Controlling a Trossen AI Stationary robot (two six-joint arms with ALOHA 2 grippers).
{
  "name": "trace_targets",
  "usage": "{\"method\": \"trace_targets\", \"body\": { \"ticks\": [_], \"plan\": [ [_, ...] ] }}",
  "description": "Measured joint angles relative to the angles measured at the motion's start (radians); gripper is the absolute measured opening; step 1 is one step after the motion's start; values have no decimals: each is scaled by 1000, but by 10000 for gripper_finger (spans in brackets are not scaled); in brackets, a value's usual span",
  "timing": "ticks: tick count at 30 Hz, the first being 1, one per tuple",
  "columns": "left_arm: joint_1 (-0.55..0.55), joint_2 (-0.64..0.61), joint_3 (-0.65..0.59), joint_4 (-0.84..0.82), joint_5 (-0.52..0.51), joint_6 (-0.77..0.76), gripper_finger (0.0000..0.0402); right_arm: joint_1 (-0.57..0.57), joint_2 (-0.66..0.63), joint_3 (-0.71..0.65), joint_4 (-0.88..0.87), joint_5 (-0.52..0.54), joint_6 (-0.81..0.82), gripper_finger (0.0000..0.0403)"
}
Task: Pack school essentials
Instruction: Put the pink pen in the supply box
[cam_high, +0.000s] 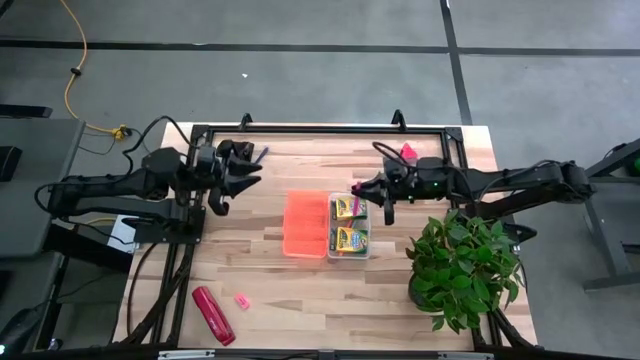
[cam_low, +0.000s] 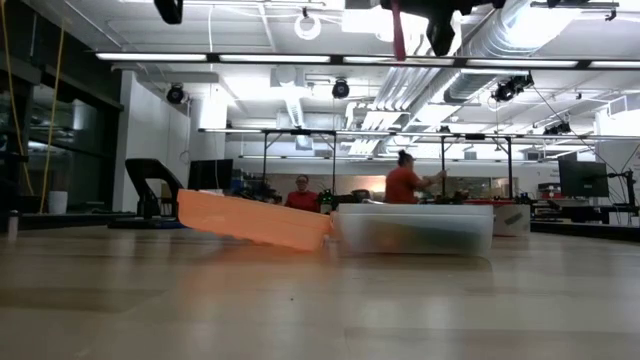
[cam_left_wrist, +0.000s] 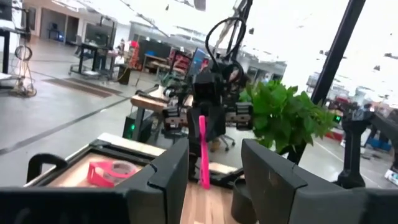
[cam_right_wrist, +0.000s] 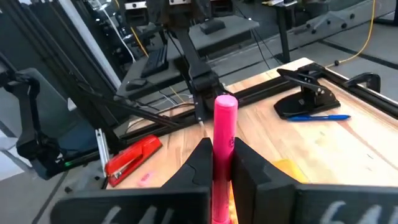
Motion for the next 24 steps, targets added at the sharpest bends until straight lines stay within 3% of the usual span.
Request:
{"method": "trace_targets", "body": {
  "ticks": [6,13,17,24],
  "plan": [
    [1,0,0,4,-2,0,136,-2,1,26,-33,1,43,5],
    [1,0,0,2,-2,0,136,-62,83,7,-293,7,440,5],
    [1,1,0,0,-2,0,136,-68,165,-34,-293,-33,639,6],
    [1,1,0,0,-3,0,136,-72,271,-50,-330,-47,819,9]
  ]
}}
